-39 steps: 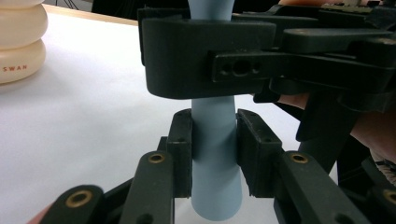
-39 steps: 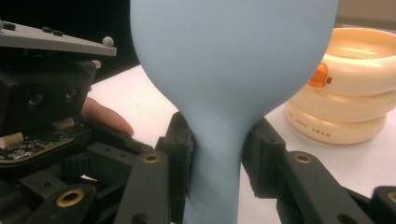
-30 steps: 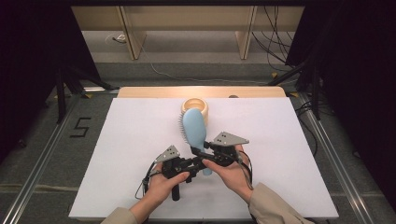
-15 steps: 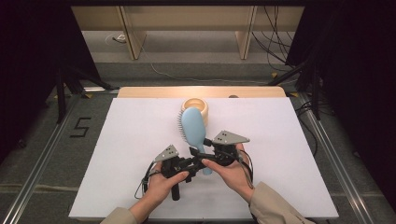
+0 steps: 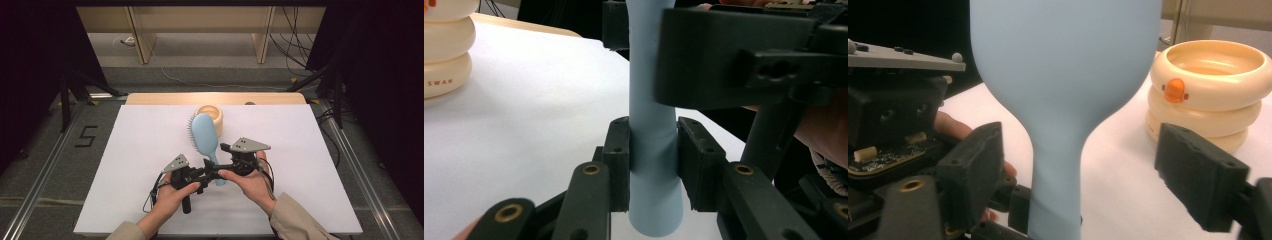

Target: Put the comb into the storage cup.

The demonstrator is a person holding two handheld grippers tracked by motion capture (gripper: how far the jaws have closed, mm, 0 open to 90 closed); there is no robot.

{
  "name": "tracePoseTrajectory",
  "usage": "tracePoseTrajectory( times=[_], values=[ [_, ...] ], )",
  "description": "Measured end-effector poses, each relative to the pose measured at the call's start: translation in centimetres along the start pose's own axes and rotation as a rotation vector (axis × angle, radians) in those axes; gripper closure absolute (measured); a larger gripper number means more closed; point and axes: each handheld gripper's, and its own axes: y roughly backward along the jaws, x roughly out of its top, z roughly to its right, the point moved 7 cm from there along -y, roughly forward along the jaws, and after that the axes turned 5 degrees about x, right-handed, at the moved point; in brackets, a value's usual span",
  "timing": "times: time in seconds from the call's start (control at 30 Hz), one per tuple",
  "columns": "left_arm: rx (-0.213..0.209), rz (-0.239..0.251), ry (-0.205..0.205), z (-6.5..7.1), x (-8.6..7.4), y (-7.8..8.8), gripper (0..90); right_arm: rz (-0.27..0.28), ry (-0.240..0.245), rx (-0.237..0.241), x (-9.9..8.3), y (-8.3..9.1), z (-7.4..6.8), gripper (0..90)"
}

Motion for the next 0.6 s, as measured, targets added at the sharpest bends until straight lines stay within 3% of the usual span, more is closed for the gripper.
tracePoseTrajectory(
  times=[0.6],
  values=[
    [-0.006, -0.001, -0.009, 0.1, -0.1, -0.1, 67.5, 0.020, 0.037, 0.019, 1.6, 1.1, -0.2, 3.2]
  ],
)
